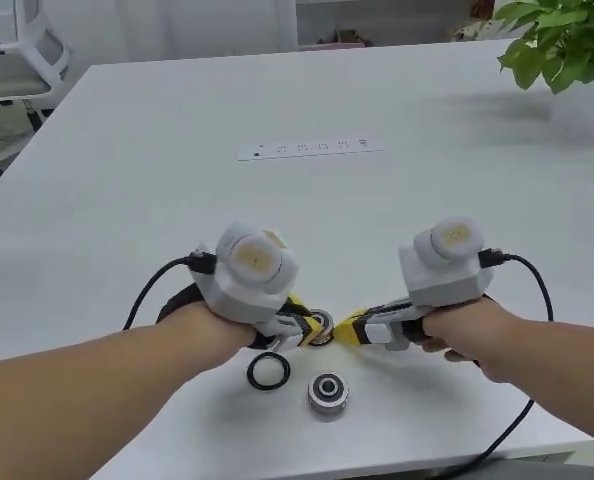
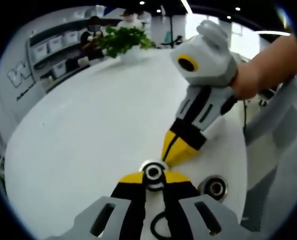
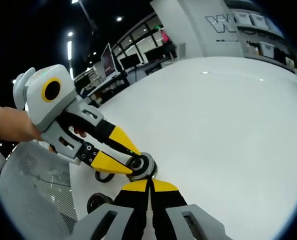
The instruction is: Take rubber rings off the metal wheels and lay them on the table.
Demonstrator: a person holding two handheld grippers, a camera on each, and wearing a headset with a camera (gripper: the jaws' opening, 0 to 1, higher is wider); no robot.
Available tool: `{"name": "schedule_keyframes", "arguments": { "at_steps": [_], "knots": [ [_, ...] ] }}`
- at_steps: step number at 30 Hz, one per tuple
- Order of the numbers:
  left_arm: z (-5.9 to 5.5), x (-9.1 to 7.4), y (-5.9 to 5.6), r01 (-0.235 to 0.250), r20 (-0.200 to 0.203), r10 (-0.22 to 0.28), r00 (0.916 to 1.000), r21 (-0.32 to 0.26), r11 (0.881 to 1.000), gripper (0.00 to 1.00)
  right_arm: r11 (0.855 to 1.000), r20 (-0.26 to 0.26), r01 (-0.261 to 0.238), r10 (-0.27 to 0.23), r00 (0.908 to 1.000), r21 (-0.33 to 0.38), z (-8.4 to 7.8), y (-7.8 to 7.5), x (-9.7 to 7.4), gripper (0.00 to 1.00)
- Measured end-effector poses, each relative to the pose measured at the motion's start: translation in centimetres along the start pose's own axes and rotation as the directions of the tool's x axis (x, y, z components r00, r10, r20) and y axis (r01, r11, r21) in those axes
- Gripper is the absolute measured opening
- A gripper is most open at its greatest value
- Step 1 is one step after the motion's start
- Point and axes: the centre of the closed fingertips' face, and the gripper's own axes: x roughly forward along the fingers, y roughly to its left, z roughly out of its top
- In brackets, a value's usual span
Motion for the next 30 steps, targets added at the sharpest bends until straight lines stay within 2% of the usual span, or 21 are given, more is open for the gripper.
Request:
{"name": "schedule_keyframes", "arguments": {
  "at_steps": [5,30],
  "knots": [
    [-0.08,-0.10,-0.21,-0.006,-0.011,0.007,0.9999,0.031,0.999,0.13,0.999,0.019,0.000,-0.001,0.9998,0.044,-0.01,0.00,-0.07,0.00],
    [-0.11,-0.15,-0.14,-0.015,-0.001,0.015,0.9999,0.015,1.000,0.13,0.988,0.080,-0.016,0.004,0.9968,0.156,0.32,0.14,-0.54,0.00]
  ]
}}
